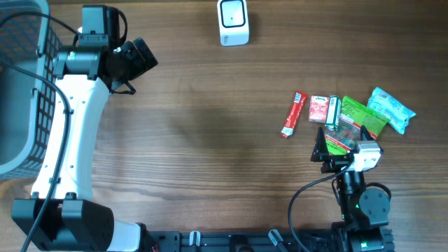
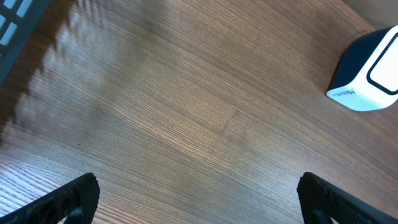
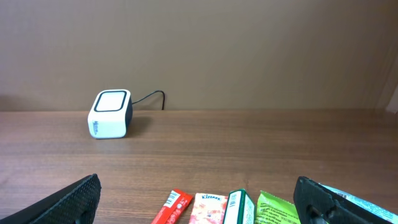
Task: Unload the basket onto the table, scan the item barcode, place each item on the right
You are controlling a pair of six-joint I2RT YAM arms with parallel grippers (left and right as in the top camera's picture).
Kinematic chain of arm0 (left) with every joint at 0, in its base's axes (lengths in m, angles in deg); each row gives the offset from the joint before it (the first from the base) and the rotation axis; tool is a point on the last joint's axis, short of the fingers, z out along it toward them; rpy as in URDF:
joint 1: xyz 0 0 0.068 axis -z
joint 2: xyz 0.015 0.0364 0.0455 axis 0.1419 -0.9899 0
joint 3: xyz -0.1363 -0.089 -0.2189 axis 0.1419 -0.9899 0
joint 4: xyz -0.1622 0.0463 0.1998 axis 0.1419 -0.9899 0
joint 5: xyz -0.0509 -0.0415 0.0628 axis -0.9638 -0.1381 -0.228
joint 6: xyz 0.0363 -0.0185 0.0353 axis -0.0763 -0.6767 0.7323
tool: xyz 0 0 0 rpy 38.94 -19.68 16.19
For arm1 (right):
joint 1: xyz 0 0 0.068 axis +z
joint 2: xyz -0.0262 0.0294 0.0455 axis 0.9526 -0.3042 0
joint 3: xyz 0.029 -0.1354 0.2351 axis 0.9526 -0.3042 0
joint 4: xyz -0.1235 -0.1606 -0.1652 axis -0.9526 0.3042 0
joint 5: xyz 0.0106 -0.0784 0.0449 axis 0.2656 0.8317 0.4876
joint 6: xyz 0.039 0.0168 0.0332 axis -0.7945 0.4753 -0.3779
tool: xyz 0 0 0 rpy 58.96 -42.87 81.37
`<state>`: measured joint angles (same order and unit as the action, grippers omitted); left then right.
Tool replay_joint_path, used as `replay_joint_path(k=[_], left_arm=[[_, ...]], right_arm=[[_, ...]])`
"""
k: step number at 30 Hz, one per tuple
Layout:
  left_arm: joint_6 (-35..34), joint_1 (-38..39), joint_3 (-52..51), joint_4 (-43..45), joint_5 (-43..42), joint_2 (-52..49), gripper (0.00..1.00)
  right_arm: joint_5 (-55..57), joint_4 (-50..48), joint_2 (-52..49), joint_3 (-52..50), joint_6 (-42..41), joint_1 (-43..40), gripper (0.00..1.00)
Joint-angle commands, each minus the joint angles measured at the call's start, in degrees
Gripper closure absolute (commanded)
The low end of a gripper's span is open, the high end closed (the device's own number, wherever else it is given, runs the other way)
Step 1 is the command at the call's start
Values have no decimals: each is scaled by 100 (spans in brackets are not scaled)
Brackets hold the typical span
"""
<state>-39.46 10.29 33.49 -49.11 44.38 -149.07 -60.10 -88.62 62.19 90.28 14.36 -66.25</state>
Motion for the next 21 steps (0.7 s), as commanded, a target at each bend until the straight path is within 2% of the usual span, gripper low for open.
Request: replay_joint_path(k=[1,13,16,21], left_arm=[[24,-28,-22,13,15,26,0],[24,-39,-22,13,13,234,0],[24,-39,-22,13,15,776,0],[26,-39,-22,7,17,2496,0]], right_arm=[[-116,-11,52,-7,101,-35,1],[-116,-11,52,-7,96,-35,0],[-116,-11,52,-7,98,-35,0],[-116,-11,52,-7,101,-35,0]])
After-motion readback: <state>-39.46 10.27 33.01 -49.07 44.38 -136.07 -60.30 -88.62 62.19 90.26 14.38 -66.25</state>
